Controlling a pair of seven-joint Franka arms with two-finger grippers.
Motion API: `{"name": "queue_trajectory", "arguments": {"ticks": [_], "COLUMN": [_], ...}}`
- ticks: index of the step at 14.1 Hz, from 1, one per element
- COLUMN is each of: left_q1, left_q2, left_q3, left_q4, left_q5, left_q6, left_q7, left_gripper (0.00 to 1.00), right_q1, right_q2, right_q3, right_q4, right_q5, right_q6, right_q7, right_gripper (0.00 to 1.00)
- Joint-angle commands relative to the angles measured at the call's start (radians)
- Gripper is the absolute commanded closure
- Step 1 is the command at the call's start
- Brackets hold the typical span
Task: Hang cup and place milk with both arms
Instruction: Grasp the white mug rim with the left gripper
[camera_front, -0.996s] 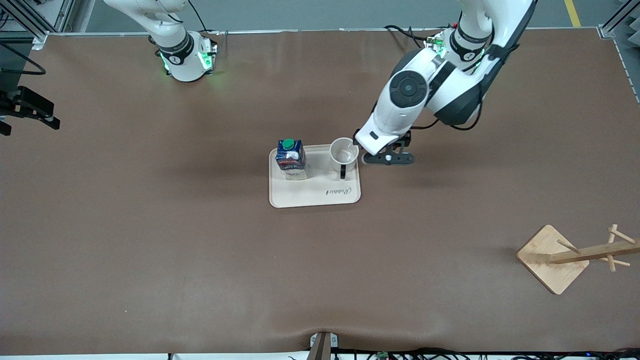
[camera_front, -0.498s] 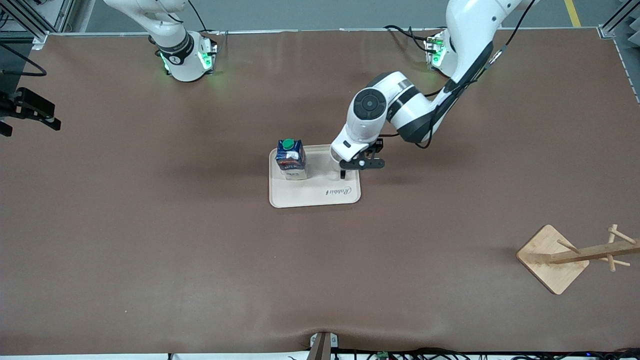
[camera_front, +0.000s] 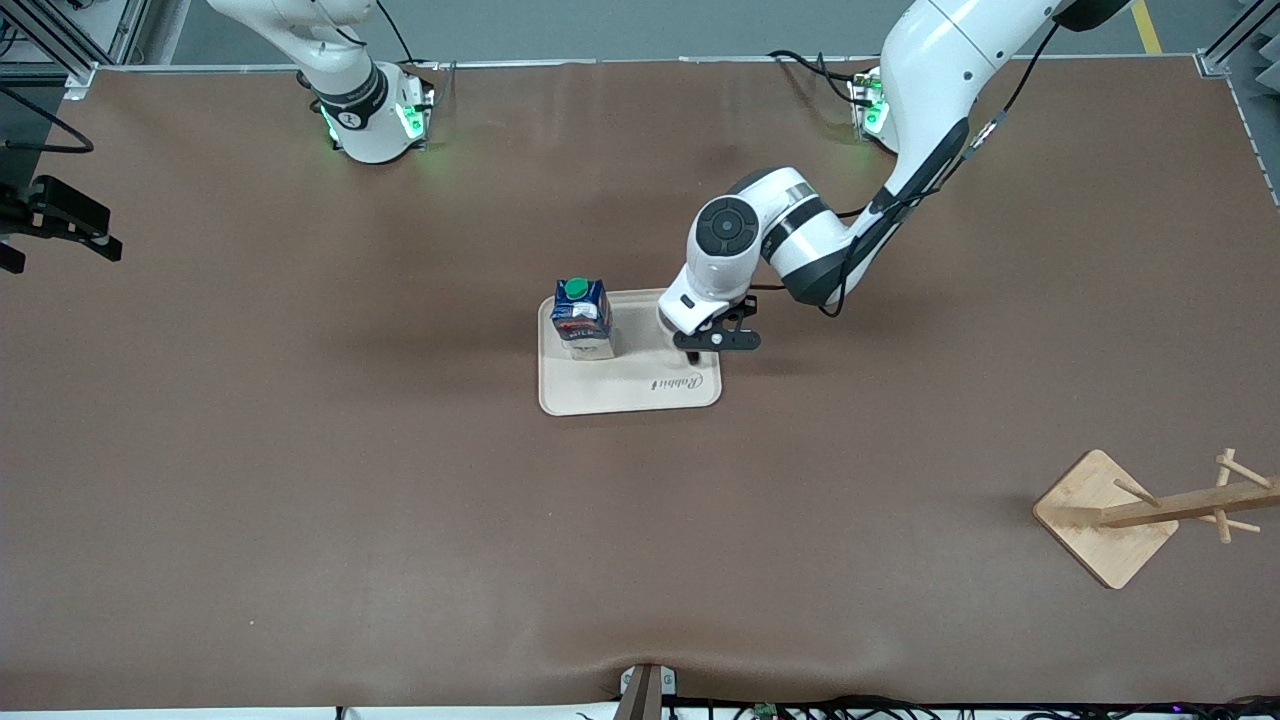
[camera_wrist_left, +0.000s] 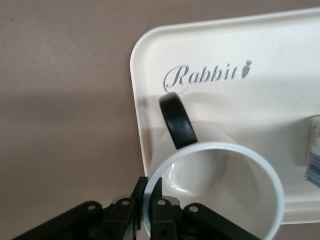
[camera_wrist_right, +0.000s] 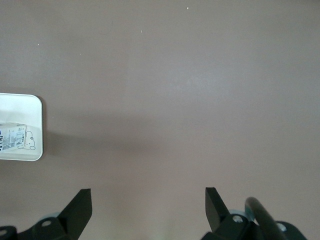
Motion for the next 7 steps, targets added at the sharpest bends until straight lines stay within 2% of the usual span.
{"name": "queue_trajectory", "arguments": {"ticks": [1, 3, 7], "left_q1": [0.017, 0.035, 0.106], "left_q2": [-0.046, -0.101, -0.132], "left_q3": [-0.003, -0.001, -0.003], "left_q4": [0.021, 0.068, 0.319], "left_q5": [0.027, 0.027, 0.026], "left_q6": [-0.026, -0.110, -0.429], "left_q7": [-0.004, -0.004, 0.058], "left_gripper": [1.00, 1.00, 1.00], "right_q1": [-0.011, -0.012, -0.012], "right_q2": [0.011, 0.011, 0.014], "right_q3": [0.009, 0.009, 0.011], "right_q4": [0.022, 0.022, 0.021], "right_q5": [0.002, 0.002, 0.004], "right_q6": [-0.009, -0.009, -0.009], "right_q7": [-0.007, -0.007, -0.007], "right_gripper": [0.00, 0.00, 0.00]}}
